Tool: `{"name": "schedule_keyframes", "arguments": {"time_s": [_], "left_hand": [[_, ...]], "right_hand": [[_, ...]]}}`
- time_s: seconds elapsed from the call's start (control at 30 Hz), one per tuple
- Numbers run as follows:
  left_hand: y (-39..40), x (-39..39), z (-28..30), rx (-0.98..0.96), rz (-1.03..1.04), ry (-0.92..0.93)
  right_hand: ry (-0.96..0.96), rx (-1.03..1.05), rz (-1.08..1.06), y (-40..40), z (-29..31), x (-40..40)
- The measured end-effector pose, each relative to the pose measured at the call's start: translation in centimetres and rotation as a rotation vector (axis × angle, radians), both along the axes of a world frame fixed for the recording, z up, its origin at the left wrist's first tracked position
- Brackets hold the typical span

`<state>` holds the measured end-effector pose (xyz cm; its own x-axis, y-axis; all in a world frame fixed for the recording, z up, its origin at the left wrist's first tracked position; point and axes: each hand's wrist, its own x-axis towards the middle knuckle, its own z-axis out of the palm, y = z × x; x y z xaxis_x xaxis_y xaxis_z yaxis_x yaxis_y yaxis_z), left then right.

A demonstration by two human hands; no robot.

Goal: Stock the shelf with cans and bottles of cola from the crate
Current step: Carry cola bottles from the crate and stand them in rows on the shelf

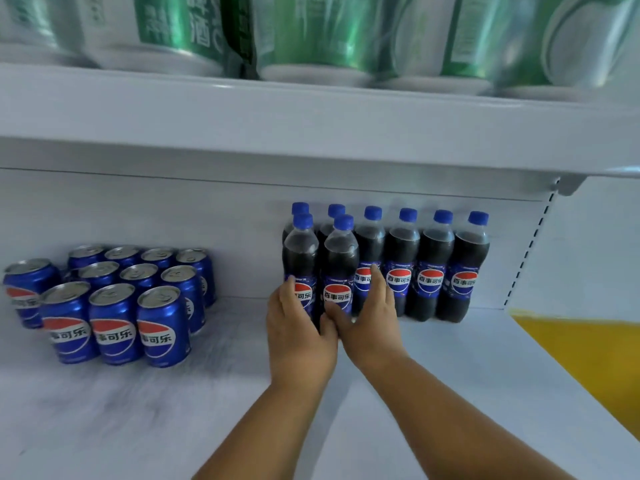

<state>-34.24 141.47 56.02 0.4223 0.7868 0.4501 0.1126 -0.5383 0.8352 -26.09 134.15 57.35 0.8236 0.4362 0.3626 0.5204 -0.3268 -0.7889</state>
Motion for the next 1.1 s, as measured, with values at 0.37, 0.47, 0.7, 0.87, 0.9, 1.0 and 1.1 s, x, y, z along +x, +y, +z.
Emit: {"name": "schedule_keyframes", "arguments": {"time_s": [0.37,0.47,0.7,0.87,0.9,1.0,1.1], "left_hand": [[-13.3,1.4,3.7,0.214,-0.236,-0.129],[-19.8,2.4,4.1,0.235,-0.358,-0.127],[-36.9,4.6,4.2,0.323,-0.617,-0.128],[-52.0,5.2,2.8,0.322,-0.836,-0.157],[-54.9,5.1,2.4,0.32,-0.887,-0.151],[-62.6,4.6,1.2,0.324,-1.029,-0.105],[-68.7,4.3,0.1,0.349,-1.173,-0.049]], "right_hand": [[-0.088,0.068,-0.166,-17.1,3.3,-0.9],[-0.117,0.023,-0.273,-24.8,3.8,-0.9],[-0.138,-0.02,-0.539,-44.2,3.9,-2.3],[-0.078,-0.052,-0.741,-59.0,2.7,-5.5],[-0.066,-0.055,-0.78,-61.7,2.3,-6.2],[-0.059,-0.081,-0.902,-69.2,1.1,-8.2],[-0.019,-0.09,-1.034,-75.2,-0.1,-9.7]]}}
